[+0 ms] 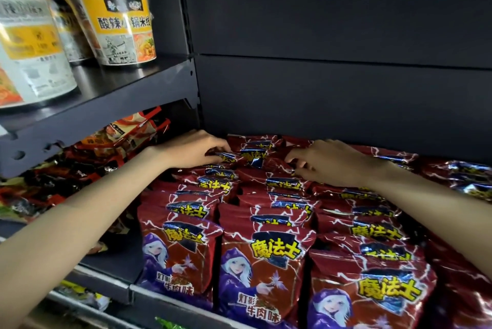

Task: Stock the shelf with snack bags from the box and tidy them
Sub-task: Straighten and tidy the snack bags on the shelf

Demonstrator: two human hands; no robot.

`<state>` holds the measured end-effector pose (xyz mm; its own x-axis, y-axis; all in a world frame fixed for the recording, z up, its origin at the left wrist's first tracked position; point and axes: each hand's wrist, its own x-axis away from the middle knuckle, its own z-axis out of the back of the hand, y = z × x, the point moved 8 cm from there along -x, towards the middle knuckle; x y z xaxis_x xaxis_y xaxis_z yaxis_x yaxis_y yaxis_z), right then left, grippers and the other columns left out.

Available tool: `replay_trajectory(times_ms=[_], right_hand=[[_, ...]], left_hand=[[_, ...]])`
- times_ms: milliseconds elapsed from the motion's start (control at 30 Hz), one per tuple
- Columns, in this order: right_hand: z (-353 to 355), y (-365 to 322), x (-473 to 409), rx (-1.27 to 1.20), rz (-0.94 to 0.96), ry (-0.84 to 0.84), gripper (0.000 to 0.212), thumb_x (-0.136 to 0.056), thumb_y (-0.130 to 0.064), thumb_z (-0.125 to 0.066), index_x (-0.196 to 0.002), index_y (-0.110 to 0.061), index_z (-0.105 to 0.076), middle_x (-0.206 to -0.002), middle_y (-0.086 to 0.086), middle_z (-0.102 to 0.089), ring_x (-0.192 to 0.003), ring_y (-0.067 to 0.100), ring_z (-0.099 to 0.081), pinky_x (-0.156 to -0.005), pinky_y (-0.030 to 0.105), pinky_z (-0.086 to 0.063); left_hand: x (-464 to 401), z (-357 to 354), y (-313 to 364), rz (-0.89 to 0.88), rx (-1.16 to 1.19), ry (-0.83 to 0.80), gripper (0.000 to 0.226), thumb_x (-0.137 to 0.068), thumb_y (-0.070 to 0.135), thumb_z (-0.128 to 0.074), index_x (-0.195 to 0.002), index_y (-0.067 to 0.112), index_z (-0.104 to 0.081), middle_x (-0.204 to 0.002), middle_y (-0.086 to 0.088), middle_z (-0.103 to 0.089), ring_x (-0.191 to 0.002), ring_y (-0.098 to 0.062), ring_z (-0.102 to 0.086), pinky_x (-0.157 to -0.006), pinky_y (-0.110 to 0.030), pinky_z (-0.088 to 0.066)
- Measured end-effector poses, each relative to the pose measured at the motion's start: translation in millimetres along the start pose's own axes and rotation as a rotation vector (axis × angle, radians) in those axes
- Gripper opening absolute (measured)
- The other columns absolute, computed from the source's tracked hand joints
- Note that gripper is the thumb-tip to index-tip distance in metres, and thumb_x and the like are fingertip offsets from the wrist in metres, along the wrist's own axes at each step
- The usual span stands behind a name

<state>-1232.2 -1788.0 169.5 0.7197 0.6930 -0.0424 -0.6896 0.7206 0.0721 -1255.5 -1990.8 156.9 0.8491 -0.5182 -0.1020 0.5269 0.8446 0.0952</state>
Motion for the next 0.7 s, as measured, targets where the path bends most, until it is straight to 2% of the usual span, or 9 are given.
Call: replay_trajectory(times_ms=[133, 233, 400, 500, 567, 700], right_hand=[[-2, 0, 2, 0.046, -0.016, -0.08, 0.049, -0.089, -0.039, -0.059, -0.135, -0.029, -0.044, -0.117, -0.013, -0.063, -0.104, 0.008, -0.06, -0.085, 0.027, -0.046], [-1, 4, 3, 0.037, -0.045, -0.021, 0.041, -0.09, -0.041, -0.058, -0.129, -0.031, -0.05, -0.113, -0.011, -0.065, -0.102, 0.009, -0.061, -0.083, 0.027, -0.046], [-1, 5, 10, 0.037, -0.07, 0.081, 0.037, -0.094, -0.034, -0.053, -0.131, -0.033, -0.05, -0.112, -0.004, -0.067, -0.105, 0.016, -0.062, -0.086, 0.031, -0.047], [-1, 10, 9, -0.014, -0.12, 0.08, 0.033, -0.09, -0.034, -0.056, -0.124, -0.033, -0.054, -0.107, -0.008, -0.066, -0.1, 0.014, -0.063, -0.081, 0.028, -0.047], [-2, 13, 9, -0.045, -0.146, 0.066, 0.03, -0.088, -0.034, -0.059, -0.119, -0.033, -0.057, -0.103, -0.011, -0.066, -0.095, 0.011, -0.062, -0.078, 0.026, -0.046], [2, 20, 11, -0.104, -0.18, 0.078, 0.024, -0.086, -0.037, -0.065, -0.109, -0.03, -0.063, -0.1, -0.013, -0.067, -0.088, 0.007, -0.062, -0.079, 0.028, -0.05]], left_hand=[[-4, 5, 11, -0.059, 0.0, 0.066, 0.025, -0.086, 0.026, -0.066, -0.11, 0.022, -0.067, -0.111, 0.009, -0.068, -0.099, -0.006, -0.063, -0.088, -0.024, -0.049], [-6, 1, 20, -0.057, 0.096, 0.128, 0.023, -0.086, 0.025, -0.065, -0.108, 0.019, -0.068, -0.107, 0.008, -0.069, -0.094, -0.004, -0.064, -0.081, -0.014, -0.045], [-19, -6, 34, -0.042, 0.094, 0.144, 0.026, -0.087, 0.028, -0.064, -0.11, 0.017, -0.067, -0.11, 0.005, -0.068, -0.098, -0.009, -0.064, -0.087, -0.025, -0.049], [-24, -7, 34, -0.008, 0.024, 0.141, 0.026, -0.088, 0.031, -0.063, -0.112, 0.02, -0.065, -0.115, 0.005, -0.066, -0.102, -0.012, -0.064, -0.091, -0.031, -0.049], [-23, -6, 36, -0.022, -0.052, 0.141, 0.027, -0.087, 0.034, -0.064, -0.111, 0.023, -0.064, -0.116, 0.006, -0.066, -0.098, -0.013, -0.065, -0.087, -0.034, -0.051], [-16, 2, 41, -0.099, -0.167, 0.2, 0.031, -0.081, 0.044, -0.067, -0.107, 0.027, -0.066, -0.116, 0.009, -0.066, -0.095, -0.012, -0.065, -0.075, -0.032, -0.055]])
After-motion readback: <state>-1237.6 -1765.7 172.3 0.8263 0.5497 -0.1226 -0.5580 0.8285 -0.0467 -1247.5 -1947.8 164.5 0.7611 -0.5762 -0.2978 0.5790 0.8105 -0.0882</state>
